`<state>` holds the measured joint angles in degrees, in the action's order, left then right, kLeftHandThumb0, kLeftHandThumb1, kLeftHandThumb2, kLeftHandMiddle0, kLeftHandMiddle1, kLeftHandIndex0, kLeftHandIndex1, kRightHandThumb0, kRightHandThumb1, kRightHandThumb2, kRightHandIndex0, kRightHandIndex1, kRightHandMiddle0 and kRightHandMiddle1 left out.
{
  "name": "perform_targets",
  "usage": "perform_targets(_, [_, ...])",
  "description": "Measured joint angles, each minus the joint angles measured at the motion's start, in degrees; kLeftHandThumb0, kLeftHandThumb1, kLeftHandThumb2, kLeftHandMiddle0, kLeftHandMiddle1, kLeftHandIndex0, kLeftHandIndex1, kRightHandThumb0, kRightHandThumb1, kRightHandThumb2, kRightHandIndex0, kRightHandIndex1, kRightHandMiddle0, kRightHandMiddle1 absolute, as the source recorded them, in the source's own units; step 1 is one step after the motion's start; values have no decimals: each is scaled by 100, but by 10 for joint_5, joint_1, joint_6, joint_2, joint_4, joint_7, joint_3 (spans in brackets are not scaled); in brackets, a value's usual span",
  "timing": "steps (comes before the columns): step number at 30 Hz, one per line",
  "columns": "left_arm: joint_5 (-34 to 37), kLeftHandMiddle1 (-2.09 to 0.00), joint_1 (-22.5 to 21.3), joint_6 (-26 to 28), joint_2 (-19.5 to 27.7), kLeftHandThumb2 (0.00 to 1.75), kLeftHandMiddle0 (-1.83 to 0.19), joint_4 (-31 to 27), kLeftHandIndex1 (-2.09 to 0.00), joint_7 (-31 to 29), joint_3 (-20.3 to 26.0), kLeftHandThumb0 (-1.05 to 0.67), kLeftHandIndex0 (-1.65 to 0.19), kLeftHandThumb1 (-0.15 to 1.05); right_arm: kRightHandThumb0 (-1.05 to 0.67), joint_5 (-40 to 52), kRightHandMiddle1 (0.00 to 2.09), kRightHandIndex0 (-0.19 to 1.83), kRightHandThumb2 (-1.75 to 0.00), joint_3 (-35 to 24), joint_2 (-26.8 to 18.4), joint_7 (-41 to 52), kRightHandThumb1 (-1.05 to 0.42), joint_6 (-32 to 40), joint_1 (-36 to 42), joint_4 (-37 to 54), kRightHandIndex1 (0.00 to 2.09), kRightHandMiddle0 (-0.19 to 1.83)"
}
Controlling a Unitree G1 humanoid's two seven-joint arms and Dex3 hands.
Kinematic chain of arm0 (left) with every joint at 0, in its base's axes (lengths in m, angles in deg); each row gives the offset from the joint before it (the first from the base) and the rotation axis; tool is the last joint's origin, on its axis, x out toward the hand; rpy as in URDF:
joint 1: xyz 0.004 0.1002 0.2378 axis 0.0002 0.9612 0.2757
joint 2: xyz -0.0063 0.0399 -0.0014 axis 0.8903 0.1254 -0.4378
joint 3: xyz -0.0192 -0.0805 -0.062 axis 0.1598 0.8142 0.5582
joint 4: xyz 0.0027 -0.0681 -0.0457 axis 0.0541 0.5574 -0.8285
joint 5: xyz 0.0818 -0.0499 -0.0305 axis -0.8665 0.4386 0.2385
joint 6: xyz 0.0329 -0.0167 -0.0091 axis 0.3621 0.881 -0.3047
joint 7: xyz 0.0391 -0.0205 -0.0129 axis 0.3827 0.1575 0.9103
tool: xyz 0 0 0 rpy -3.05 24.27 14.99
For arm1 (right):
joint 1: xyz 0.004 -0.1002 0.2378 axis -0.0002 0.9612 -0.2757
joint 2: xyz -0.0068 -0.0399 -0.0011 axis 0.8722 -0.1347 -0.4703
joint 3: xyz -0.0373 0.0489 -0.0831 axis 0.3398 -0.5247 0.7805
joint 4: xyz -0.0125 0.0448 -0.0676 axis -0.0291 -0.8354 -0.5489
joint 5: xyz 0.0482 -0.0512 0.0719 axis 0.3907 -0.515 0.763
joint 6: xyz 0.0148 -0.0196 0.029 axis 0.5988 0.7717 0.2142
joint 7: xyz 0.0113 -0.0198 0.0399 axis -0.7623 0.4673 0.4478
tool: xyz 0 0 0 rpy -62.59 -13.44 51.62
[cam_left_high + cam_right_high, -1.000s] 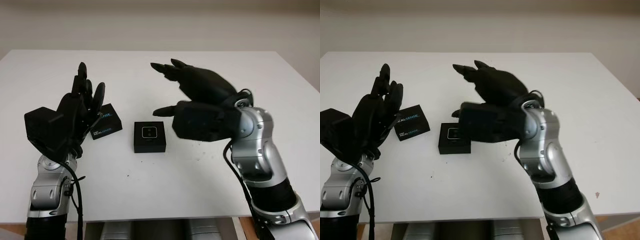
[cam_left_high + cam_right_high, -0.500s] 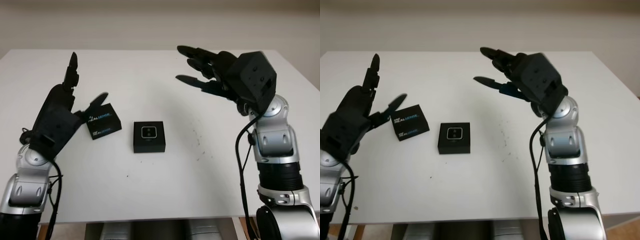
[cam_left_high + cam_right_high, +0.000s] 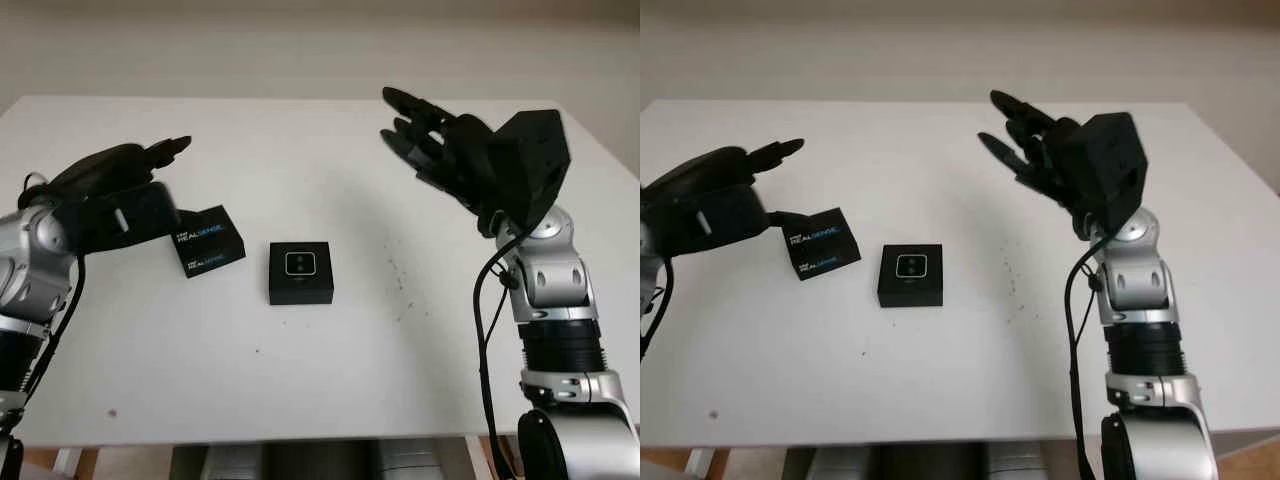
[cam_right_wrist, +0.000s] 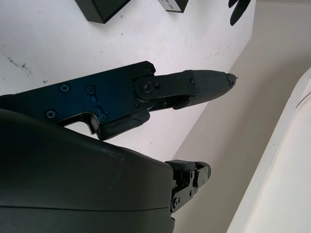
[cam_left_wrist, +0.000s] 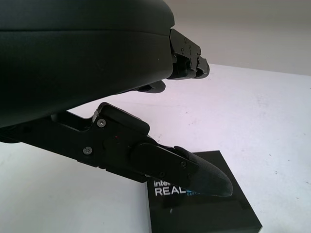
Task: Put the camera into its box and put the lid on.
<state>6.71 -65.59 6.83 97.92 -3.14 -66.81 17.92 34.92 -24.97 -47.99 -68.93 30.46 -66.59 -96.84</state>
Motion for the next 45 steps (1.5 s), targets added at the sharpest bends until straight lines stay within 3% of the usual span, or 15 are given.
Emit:
perform_targets(1, [-11, -2, -9, 10, 0, 6, -15, 4, -6, -10, -8, -85, -9, 102, -73, 1, 8, 18, -23, 0, 0, -1, -105, 0, 0, -3, 10, 17])
perform_targets(2, [-21, -1, -18, 19, 0, 6, -8, 8, -4, -20, -18, -88, -4, 103, -73, 2, 8, 1, -23, 0, -1, -4, -105, 0, 0, -6, 100, 18])
perform_targets(3, [-28, -1, -25, 27, -1, 6, -5, 13, -3, -30, -25, -89, -1, 103, -74, 2, 8, -9, -22, 1, -1, -6, -105, 0, 0, -6, 146, 18])
perform_targets(7, [-55, -2, -40, 44, -13, 5, 5, 29, -1, -40, -51, -89, 8, 102, -75, 4, 8, -19, -22, 4, -3, -11, -105, 0, 0, -6, 190, 21])
perform_targets(10, [-70, -4, -42, 50, -23, 5, 4, 35, -1, -40, -65, -96, 10, 102, -73, 4, 8, -19, -22, 9, -5, -16, -105, 0, 0, -6, 136, 22])
perform_targets(12, [-86, -5, -42, 45, -26, 6, 2, 39, -2, -33, -77, -99, 11, 102, -73, 4, 8, -19, -22, 11, -6, -19, -105, 0, 0, -6, 182, 22])
perform_targets(15, [-89, -3, -42, 53, -35, 4, 8, 46, -1, -28, -81, -96, 15, 99, -73, 5, 7, -18, -23, 12, -7, -20, -105, 0, 0, -6, 124, 22])
perform_targets(20, [-88, -5, -42, 68, -49, 5, 7, 49, -2, -32, -83, -98, 16, 99, -71, 10, 6, -14, -24, 12, -8, -20, -105, 0, 0, -6, 89, 22])
perform_targets(21, [-89, -5, -42, 68, -50, 5, 7, 49, -3, -33, -84, -98, 15, 99, -70, 10, 6, -17, -24, 12, -8, -21, -105, 0, 0, -6, 152, 22])
perform_targets(23, [-86, -4, -41, 67, -50, 5, 9, 47, -3, -34, -85, -96, 16, 97, -71, 8, 7, -11, -24, 12, -8, -25, -105, -8, 0, -6, 194, 24])
perform_targets(31, [-82, -8, -26, 50, -51, 6, 3, 47, -3, -27, -89, -101, 19, 100, -73, 6, 6, -19, -23, 16, -11, -36, -105, -25, 0, -11, 209, 23])
perform_targets(32, [-83, -7, -25, 51, -52, 6, 4, 48, -2, -28, -90, -100, 19, 100, -75, 6, 5, -19, -24, 16, -11, -36, -105, -27, 1, -11, 209, 22])
perform_targets(34, [-86, -5, -24, 51, -54, 6, 7, 53, -3, -30, -94, -101, 18, 101, -75, 6, 4, -19, -29, 16, -11, -36, -105, -32, 1, -11, 99, 18])
perform_targets(37, [-90, -5, -24, 54, -60, 5, 7, 66, -4, -35, -103, -99, 18, 99, -72, 6, 4, -11, -34, 16, -11, -40, -105, -34, 1, -11, 37, 10])
perform_targets(45, [-102, -7, -23, 52, -64, 5, 2, 81, -5, -51, -123, -98, 18, 98, -68, 11, 4, -2, -34, 14, -10, -54, -105, -28, 4, -11, 18, 7])
